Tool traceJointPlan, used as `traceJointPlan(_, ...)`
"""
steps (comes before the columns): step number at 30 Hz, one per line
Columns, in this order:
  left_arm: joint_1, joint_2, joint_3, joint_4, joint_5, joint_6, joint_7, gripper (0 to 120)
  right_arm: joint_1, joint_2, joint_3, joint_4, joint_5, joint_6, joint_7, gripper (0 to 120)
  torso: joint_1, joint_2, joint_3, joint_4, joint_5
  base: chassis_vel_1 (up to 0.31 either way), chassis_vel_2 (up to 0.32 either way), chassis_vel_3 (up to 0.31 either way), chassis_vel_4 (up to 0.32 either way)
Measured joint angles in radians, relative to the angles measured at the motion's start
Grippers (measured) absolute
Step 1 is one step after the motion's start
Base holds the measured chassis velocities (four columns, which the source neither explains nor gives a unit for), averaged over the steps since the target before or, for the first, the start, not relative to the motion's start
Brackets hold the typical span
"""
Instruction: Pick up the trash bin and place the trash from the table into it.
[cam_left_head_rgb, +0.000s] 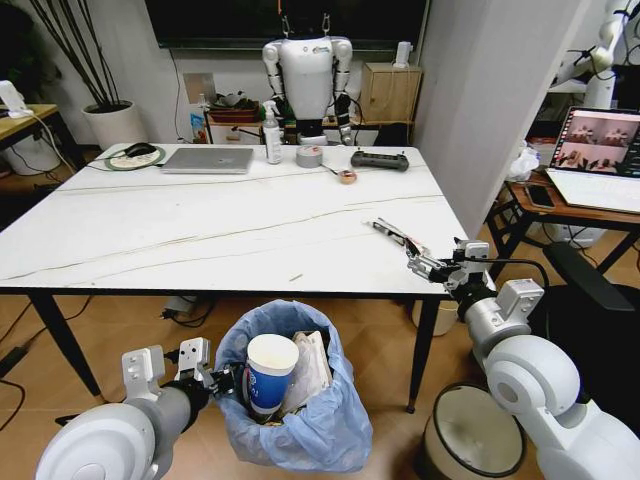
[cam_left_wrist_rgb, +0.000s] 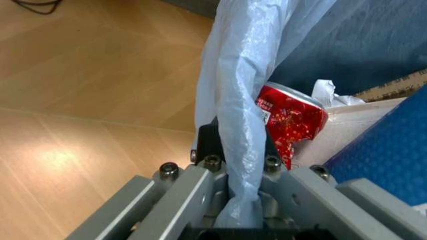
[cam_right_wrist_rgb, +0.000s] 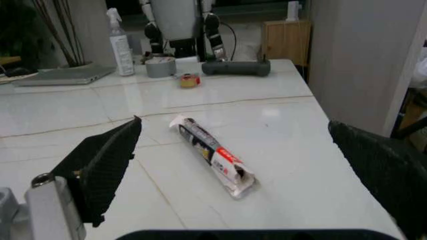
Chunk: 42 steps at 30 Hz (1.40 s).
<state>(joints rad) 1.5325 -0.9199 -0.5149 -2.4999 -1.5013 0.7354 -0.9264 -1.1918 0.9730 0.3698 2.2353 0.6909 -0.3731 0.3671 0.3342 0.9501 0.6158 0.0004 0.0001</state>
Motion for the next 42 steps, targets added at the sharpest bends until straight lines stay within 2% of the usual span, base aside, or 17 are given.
traceJointPlan(42,0.000,0.000,0.000,0.000,0.000,0.000,0.000,0,0.001,0.000,-0.001,0.000,0.000,0.001,-0.001,100,0.000,0.000,0.000,-0.0001,-0.0001,-0.009,-0.009,0.009,0.009)
